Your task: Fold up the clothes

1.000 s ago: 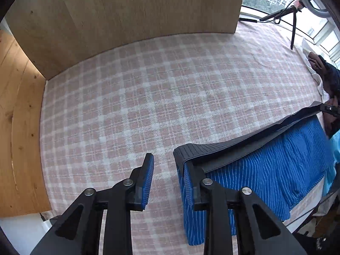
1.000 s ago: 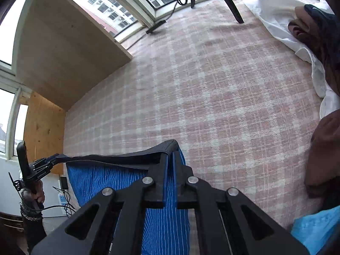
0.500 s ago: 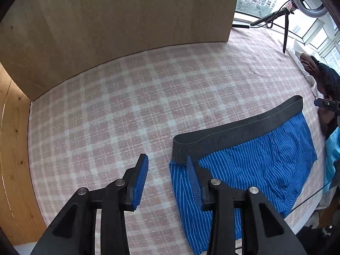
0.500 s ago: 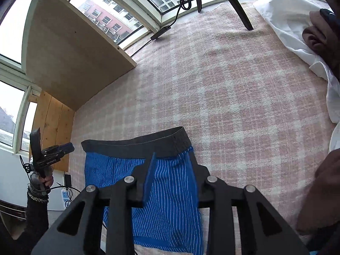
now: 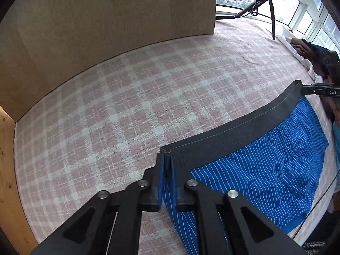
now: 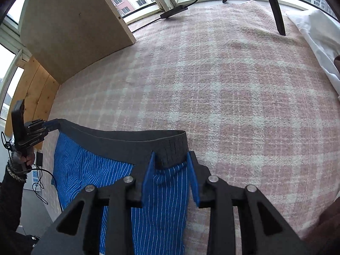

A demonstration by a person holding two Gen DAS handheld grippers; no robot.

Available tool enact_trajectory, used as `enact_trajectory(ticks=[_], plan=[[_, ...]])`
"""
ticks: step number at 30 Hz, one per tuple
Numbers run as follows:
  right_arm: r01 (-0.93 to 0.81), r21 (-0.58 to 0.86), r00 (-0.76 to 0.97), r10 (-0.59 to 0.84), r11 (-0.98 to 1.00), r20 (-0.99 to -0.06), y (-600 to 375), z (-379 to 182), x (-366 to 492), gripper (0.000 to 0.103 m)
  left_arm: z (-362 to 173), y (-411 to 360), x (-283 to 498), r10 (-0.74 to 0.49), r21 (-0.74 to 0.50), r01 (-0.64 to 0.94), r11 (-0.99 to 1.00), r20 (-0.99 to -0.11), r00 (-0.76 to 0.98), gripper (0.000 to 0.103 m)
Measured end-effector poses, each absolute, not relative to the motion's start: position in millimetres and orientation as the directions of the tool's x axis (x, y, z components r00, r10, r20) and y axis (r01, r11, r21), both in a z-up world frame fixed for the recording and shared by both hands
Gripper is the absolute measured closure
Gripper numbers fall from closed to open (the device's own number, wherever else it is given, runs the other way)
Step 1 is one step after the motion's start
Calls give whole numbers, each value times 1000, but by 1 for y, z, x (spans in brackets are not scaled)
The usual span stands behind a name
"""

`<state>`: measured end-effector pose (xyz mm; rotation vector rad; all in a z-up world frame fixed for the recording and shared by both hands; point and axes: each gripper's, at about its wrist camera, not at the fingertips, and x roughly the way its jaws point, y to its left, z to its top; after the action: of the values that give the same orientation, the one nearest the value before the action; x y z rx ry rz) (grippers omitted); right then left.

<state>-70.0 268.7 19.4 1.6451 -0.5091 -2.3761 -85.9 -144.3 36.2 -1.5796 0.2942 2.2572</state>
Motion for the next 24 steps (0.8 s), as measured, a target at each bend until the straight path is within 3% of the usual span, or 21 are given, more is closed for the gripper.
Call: enact_trajectory(ticks=[2,5,10,12,16,19,24], plan=[[-14,406,-371,-373,-914,-851,266,23,-66,98,41,-144,-83,176,-32,-425,-905,-936,-304,100],[-9,435,-440,-387,-901,-811,266,41,-61,98,53,-157,-87,174,-38,-379,-925,-927,-333,99],[-88,414,-386,-352,-906,-852,265,28,-82,93,31,-151,-106,90,14,-300,-954,-939,-332,97],[-99,425,-366,-364,-900,-856,267,26,-82,92,44,-152,-96,123,-1,-297,-955,-910,-395,89],[-106,520,-429,-433,-848,-793,294,60,-58,86,84,-170,-56,181,-52,-262,-964,-849,-497,89],[-85,561,-475,-461,-823,-749,317,91,-33,75,114,-175,-23,168,-44,-233,-972,-822,-544,90],[-20,559,-505,-474,-829,-721,333,107,-4,75,133,-92,33,313,-129,-381,-915,-822,-475,87]])
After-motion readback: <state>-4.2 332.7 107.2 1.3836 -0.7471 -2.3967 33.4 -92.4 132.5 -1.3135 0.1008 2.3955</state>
